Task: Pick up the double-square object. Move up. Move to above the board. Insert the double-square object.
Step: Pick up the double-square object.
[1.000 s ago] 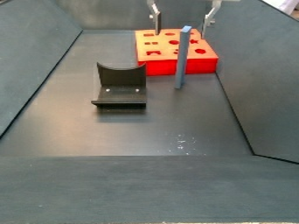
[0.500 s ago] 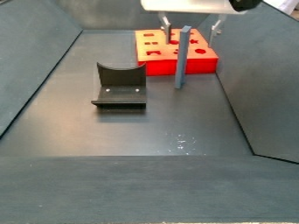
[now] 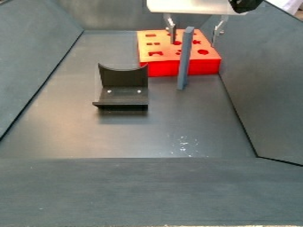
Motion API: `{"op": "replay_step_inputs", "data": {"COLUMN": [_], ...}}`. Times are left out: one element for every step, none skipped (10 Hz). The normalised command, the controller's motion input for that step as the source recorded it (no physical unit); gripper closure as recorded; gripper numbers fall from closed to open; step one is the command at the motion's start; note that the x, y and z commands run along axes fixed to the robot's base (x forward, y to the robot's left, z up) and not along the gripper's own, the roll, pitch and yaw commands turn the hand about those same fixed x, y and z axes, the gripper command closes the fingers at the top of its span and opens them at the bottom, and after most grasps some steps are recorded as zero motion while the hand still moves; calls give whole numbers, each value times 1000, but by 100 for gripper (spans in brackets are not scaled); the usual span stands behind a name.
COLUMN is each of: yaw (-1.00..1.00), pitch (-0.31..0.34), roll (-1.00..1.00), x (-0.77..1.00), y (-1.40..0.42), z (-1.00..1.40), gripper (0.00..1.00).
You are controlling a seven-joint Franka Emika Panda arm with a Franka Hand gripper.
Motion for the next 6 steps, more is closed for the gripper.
{"op": "replay_step_inputs", "data": {"yaw": [0,0,0,0,0,0], "pitch": [0,0,0,0,0,0], "roll": [0,0,0,0,0,0], "x": [0,0,0,0,0,0], "y": [0,0,0,0,0,0], "z": [0,0,0,0,0,0], "gripper": [0,100,100,100,100,100]}}
